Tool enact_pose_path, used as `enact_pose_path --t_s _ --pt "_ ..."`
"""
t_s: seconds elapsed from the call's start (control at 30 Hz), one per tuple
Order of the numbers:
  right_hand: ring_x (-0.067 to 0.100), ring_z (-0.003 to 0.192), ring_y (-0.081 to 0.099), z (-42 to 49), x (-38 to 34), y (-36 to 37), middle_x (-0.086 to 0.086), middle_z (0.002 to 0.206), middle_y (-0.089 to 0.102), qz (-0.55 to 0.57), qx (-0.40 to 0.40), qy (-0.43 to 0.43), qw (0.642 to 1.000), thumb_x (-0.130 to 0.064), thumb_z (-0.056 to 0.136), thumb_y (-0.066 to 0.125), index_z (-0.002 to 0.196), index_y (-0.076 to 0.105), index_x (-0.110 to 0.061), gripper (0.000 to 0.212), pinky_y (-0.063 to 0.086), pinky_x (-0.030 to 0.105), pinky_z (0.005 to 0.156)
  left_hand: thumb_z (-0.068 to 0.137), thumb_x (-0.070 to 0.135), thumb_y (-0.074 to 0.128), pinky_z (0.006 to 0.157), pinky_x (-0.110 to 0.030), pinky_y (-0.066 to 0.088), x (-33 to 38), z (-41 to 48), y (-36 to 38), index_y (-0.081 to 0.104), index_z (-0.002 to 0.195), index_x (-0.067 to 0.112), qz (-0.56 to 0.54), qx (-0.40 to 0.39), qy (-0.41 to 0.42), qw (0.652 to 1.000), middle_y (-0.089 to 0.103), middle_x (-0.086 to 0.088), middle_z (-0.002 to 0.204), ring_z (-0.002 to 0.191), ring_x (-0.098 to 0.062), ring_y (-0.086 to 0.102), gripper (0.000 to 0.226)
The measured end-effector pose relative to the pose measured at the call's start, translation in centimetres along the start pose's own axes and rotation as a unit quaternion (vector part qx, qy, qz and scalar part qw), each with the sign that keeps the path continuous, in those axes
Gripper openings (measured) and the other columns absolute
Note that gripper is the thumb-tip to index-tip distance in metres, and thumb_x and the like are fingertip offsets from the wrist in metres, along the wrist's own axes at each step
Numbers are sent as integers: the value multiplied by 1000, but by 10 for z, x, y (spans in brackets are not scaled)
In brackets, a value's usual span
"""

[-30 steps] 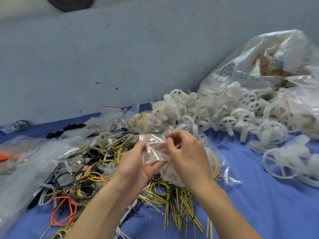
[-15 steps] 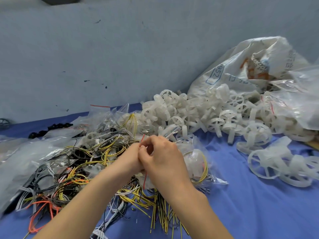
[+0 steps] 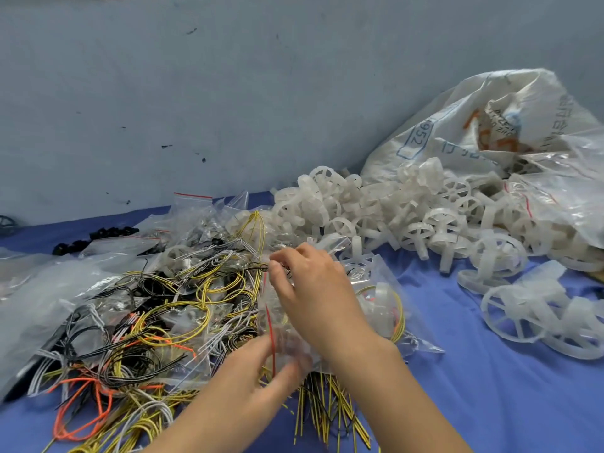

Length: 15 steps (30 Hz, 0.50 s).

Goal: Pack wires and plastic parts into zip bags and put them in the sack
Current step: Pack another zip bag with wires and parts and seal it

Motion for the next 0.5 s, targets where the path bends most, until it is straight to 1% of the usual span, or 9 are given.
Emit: enact_pose_path --t_s 0.07,0.1,0.17,0.23,0.3,0.37,0.4,0.43,0.5 --pt "22 112 51 4 7 11 -1 117 60 -41 -63 7 997 -46 104 32 123 59 -26 39 34 41 97 92 50 54 81 -24 49 -9 -10 -4 62 104 46 49 28 34 998 68 14 100 94 0 61 16" --pt "23 112 52 6 9 17 0 117 61 -56 -94 7 994 -49 104 29 124 58 -25 42 34 42 97 94 42 54 74 -22 49 -11 -9 -6 61 102 47 49 40 33 997 67 12 96 88 -1 60 12" --pt "25 109 57 9 11 28 1 113 67 -70 -139 6 988 -54 103 26 121 59 -23 49 38 42 96 93 44 49 73 -27 50 -13 -6 -15 59 99 46 26 51 26 998 67 11 89 85 -4 61 12" --pt "26 104 61 14 13 32 3 109 69 -22 -155 24 987 -57 101 33 120 61 -22 49 46 41 92 92 45 47 77 -32 49 -9 -6 -28 62 98 38 8 69 41 997 68 10 86 82 -8 63 17" --pt "18 97 63 22 19 30 2 110 69 79 -153 58 983 -51 98 47 124 62 -23 41 51 35 83 96 36 50 84 -27 47 -7 -4 -42 66 94 29 5 80 58 995 70 10 91 90 -7 65 18" --pt "7 82 63 27 22 22 -1 110 69 187 -140 90 968 -39 96 58 130 61 -24 37 49 25 69 98 28 53 85 -21 44 -5 -1 -56 68 87 26 16 102 63 993 70 13 93 95 -5 64 18" --pt "3 77 62 28 23 16 -3 106 69 240 -119 100 958 -34 95 61 129 62 -23 36 46 21 67 98 26 54 82 -21 45 -4 -1 -64 67 86 26 27 116 55 991 70 15 91 92 -4 64 18" --pt "0 77 62 30 21 8 -6 102 70 288 -87 100 948 -29 94 64 126 65 -21 33 45 18 69 98 23 54 77 -20 47 -3 -1 -73 67 86 26 40 132 49 989 69 16 88 85 -3 64 18" --pt "-5 76 63 33 11 -13 -8 93 70 378 -14 73 923 -21 93 66 122 68 -18 29 45 11 71 99 21 51 62 -14 46 7 -6 -95 65 89 28 72 169 58 981 67 18 84 71 -1 62 18"
Point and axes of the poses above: each hand's wrist, its own z-axis towards the middle knuckle, its own y-axis out of the palm, x = y × z, the point moved 4 cm from there along z, towards the middle knuckle
